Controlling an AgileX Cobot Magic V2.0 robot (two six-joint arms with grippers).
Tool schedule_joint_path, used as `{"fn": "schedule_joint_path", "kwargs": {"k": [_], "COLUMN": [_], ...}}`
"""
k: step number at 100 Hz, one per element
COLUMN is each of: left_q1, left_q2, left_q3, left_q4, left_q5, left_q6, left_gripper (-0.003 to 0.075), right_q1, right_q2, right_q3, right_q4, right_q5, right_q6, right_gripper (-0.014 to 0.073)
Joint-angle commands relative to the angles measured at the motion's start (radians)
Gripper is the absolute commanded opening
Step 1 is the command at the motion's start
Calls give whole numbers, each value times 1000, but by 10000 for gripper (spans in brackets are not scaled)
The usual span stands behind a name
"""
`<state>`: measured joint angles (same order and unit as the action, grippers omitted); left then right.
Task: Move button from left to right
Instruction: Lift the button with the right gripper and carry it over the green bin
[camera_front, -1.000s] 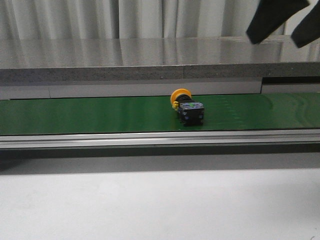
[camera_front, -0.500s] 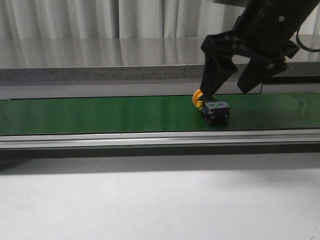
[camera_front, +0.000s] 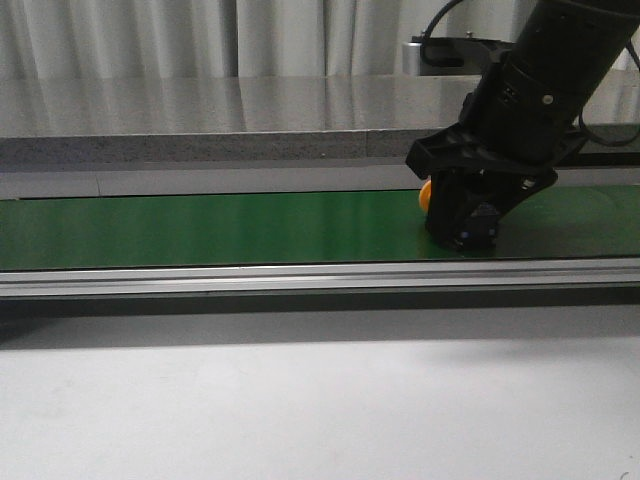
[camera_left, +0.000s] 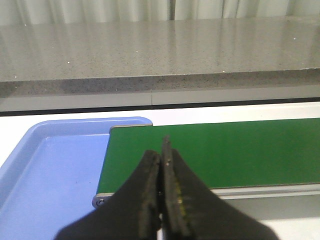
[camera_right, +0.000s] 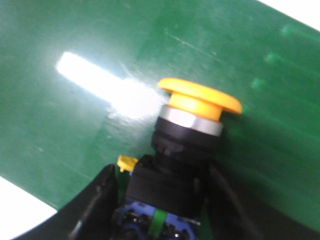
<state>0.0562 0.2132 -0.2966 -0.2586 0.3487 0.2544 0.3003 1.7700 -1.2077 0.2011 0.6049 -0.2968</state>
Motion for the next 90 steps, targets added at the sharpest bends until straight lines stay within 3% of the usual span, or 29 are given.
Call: {"fn": "schedule_joint_path", "kwargs": {"k": [1, 28, 53, 70, 90], "left_q1": [-2, -2, -2, -2, -2], "left_q2": [7, 7, 7, 7, 7], "left_q3": [-31, -31, -31, -31, -31], "left_q4": [-13, -13, -13, -13, -13], "left_q5": [-76, -76, -76, -76, -76], "left_q6": [0, 0, 0, 0, 0], "left_gripper": [-21, -21, -21, -21, -21], "right_q1": [-4, -80, -337, -526, -684], "right_q2": [-43, -109, -180, -178, -174], "right_q3": [-57, -121, -121, -120, -120], "right_q4": [9, -26, -148, -154, -156], "right_q5": [5, 65, 61, 61, -38], "right_q6": [3, 3, 3, 3, 2], "right_gripper": [264, 264, 264, 264, 264]}}
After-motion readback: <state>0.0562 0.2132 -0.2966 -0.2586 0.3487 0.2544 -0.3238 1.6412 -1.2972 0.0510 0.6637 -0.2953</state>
